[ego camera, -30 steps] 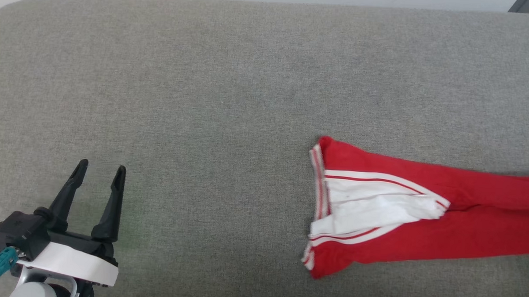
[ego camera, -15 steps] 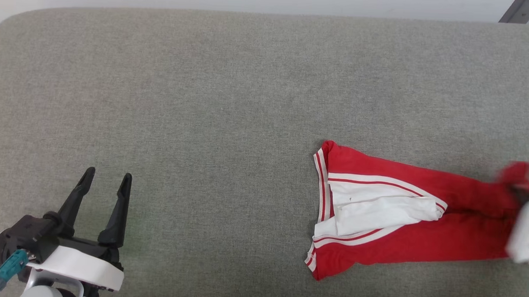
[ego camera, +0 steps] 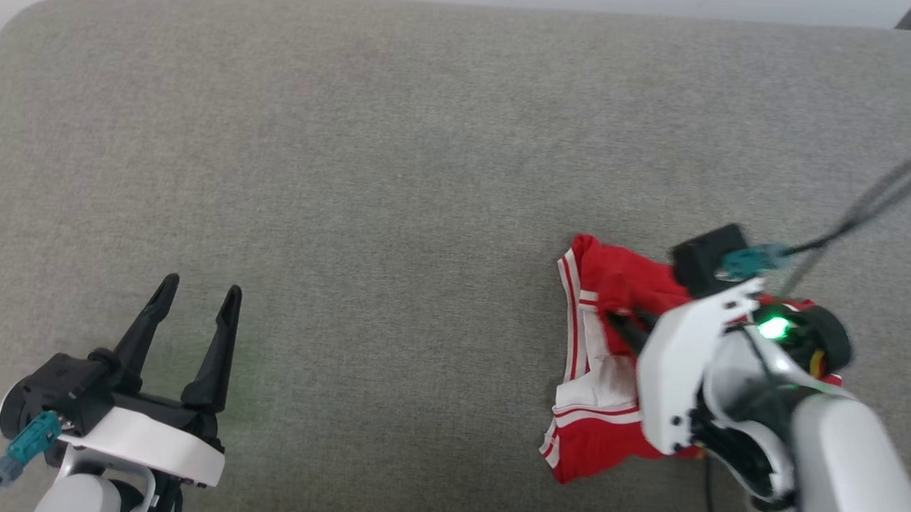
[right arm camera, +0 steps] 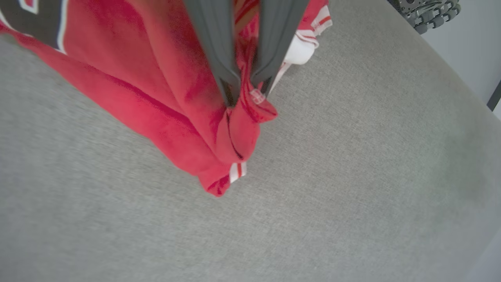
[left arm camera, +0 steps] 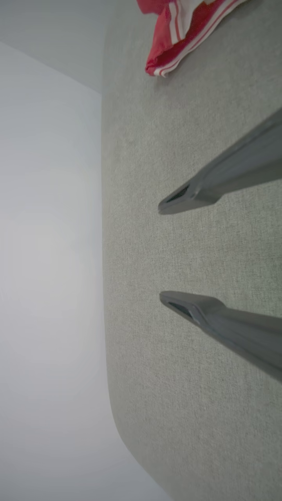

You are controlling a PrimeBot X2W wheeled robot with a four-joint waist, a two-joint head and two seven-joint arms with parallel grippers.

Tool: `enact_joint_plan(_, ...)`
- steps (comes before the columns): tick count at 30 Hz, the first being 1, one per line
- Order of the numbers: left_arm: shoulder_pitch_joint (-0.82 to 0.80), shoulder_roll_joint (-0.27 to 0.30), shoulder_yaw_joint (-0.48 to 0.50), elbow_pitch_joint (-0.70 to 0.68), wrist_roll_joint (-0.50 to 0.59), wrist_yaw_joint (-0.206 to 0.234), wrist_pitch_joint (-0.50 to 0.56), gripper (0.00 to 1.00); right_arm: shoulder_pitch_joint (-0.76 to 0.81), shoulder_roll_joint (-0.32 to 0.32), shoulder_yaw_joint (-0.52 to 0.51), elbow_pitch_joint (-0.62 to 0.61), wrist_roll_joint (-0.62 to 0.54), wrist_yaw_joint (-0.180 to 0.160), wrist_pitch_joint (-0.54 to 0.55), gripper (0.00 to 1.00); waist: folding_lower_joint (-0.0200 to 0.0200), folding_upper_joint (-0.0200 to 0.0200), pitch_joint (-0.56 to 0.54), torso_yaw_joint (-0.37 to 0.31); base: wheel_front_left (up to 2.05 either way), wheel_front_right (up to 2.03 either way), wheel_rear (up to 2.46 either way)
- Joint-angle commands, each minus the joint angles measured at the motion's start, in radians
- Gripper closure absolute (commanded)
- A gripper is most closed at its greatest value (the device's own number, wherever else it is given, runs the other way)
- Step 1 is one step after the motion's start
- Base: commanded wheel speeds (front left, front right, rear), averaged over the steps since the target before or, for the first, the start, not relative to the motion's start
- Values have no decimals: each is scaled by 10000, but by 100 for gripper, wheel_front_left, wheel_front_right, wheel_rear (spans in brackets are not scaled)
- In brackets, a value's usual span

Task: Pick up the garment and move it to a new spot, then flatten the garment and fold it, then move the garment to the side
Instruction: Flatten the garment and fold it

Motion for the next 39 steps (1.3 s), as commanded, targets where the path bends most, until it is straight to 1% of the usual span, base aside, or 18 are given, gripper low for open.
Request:
enact_joint_plan(1, -182, 45, -20, 9, -24, 30, -19, 0, -205, 61, 241, 328, 98, -8, -169, 100, 0, 0, 75, 109, 0, 0, 0)
enact_joint_plan(4, -298, 61, -88, 56, -70, 30, -19, 0, -472, 140, 597, 1092, 98, -7, -465, 100, 0, 0, 134, 232, 0, 0, 0)
enact_joint_plan(6, -344, -1, -92, 63, -174, 30, -19, 0, -556, 157, 642, 1574, 95, -7, -671, 100, 0, 0, 155, 297, 0, 0, 0)
enact_joint_plan(8, -344, -16, -126, 7, -340, 30, -19, 0, -557, -25, 719, 2037, -49, -7, -853, 100, 0, 0, 154, 366, 0, 0, 0)
enact_joint_plan(11, -324, 35, -128, 41, -402, 30, -19, 0, -479, -28, 706, 2584, 4, -8, -1197, 100, 0, 0, 120, 397, 0, 0, 0)
enact_joint_plan(12, -301, 29, -113, 79, -426, 30, -19, 0, -491, -13, 670, 2717, 66, -8, -1342, 81, 0, 0, 88, 390, 0, 0, 0)
enact_joint_plan(13, -262, 30, -90, 112, -428, 30, -19, 0, -518, 11, 616, 2781, 110, -8, -1497, 53, 0, 0, 47, 370, 0, 0, 0)
enact_joint_plan(14, -221, 26, -62, 142, -426, 30, -19, 0, -556, 45, 552, 2807, 134, -7, -1656, 0, 0, 0, -7, 347, 0, 0, 0)
enact_joint_plan(16, -105, -2, 15, 172, -431, 30, -19, 0, -619, 138, 328, 2750, 239, -8, -1980, 0, 0, 0, -129, 288, 0, 0, 0)
enact_joint_plan(17, -12, -137, 254, 208, -584, 30, -19, 0, -563, 267, 47, 2636, 514, -7, -2130, 0, 0, 0, -279, 201, 0, 0, 0)
enact_joint_plan(19, 121, -159, 358, 239, -653, 30, -19, 0, -569, 262, -221, 2413, 777, -7, -2256, 0, 0, 0, -431, 110, 0, 0, 0)
enact_joint_plan(21, 184, -183, 379, 297, -734, 30, -17, 0, -539, 154, -356, 2326, 904, -7, -2283, 0, 0, 0, -516, 68, 0, 0, 0)
enact_joint_plan(26, 392, -213, 328, 578, -979, 30, -19, 0, -292, -537, -976, 2100, 1153, -7, -2905, 0, 0, 0, -863, -122, 0, 0, 0)
enact_joint_plan(29, 412, -266, 268, 828, -1194, 30, -19, 0, -145, -961, -1298, 2416, 1178, -7, -3948, 0, 0, 0, -1006, -195, 0, 0, 0)
enact_joint_plan(32, 381, -282, 218, 1076, -1338, 30, -19, 0, -70, -1295, -1347, 2864, 1333, -7, -5492, 0, 0, 0, -1113, -297, 0, 0, 0)
enact_joint_plan(34, 355, -290, 242, 1220, -1371, 30, -19, 0, -62, -1440, -1437, 3295, 1385, -7, -6568, 0, 0, 0, -1180, -379, 0, 0, 0)
enact_joint_plan(39, 398, -339, 461, 1366, -1209, 30, -19, 0, 94, -1663, -1115, 4128, 950, -7, -8828, 0, 0, 0, -1469, -547, 0, 0, 0)
